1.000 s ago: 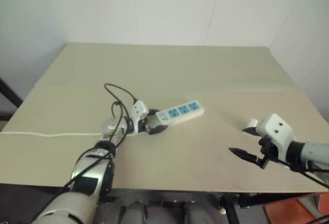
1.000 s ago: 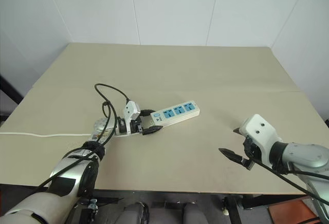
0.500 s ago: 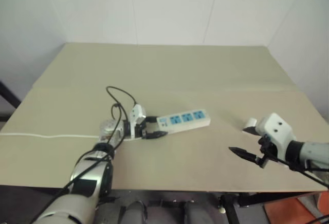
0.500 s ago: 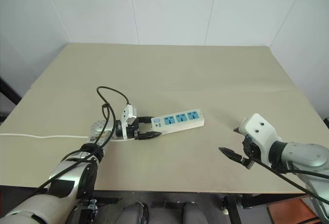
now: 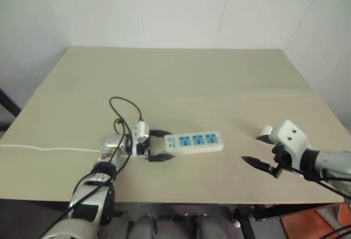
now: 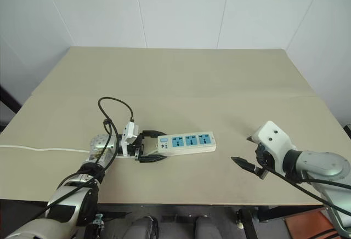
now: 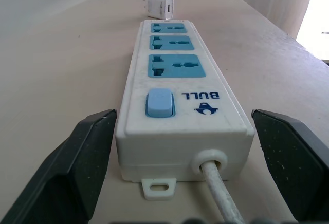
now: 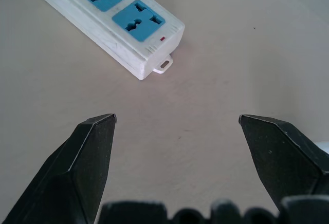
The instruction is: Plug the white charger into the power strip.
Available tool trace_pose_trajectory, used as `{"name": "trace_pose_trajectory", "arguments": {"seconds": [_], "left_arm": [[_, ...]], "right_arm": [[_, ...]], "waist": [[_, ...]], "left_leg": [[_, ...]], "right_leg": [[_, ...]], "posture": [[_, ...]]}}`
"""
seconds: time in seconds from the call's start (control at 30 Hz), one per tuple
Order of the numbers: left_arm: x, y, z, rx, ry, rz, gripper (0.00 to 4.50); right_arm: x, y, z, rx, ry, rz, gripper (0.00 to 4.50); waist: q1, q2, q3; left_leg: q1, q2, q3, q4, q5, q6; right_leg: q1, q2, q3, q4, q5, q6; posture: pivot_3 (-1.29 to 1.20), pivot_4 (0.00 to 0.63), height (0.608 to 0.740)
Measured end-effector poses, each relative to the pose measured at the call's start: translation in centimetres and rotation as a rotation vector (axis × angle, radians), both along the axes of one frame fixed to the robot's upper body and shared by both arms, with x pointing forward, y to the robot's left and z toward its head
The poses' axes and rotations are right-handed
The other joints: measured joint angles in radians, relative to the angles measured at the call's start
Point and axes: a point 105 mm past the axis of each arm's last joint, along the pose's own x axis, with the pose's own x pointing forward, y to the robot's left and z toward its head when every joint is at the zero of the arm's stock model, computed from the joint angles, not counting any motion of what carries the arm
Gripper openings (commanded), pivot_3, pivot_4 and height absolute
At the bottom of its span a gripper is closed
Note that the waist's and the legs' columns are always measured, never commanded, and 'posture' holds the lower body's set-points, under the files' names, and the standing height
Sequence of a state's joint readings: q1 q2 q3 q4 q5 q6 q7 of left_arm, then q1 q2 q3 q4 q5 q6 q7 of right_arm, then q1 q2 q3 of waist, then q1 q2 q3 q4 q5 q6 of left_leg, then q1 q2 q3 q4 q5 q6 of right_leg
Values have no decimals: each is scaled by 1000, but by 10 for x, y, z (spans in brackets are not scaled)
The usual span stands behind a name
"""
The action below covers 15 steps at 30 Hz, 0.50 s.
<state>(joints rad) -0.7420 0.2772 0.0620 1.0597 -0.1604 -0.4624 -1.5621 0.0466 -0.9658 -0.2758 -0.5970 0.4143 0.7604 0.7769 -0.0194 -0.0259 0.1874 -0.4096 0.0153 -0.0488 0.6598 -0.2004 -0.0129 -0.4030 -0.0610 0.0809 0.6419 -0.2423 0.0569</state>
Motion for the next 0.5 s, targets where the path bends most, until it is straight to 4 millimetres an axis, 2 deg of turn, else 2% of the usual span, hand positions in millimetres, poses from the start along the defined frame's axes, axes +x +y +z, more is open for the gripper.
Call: {"name": "trace_pose_trajectory", "arguments": {"seconds": [0.37, 0.5], "left_arm": [[2, -11, 2, -59, 8, 6, 4485], [3, -15, 1, -32, 4, 3, 4485]], "right_arm": [[-2, -2, -3, -7, 10, -4, 4500], [-1, -2, -2, -9, 5, -2, 4500]], "waist": [[4, 0, 0], [4, 0, 0]], "left_leg": [[0, 0, 0, 0, 0, 0], [0, 0, 0, 0, 0, 0]], "right_leg": [[0, 0, 0, 0, 0, 0], [0, 0, 0, 0, 0, 0]], "posture": [[0, 150, 740], [0, 150, 740]]}}
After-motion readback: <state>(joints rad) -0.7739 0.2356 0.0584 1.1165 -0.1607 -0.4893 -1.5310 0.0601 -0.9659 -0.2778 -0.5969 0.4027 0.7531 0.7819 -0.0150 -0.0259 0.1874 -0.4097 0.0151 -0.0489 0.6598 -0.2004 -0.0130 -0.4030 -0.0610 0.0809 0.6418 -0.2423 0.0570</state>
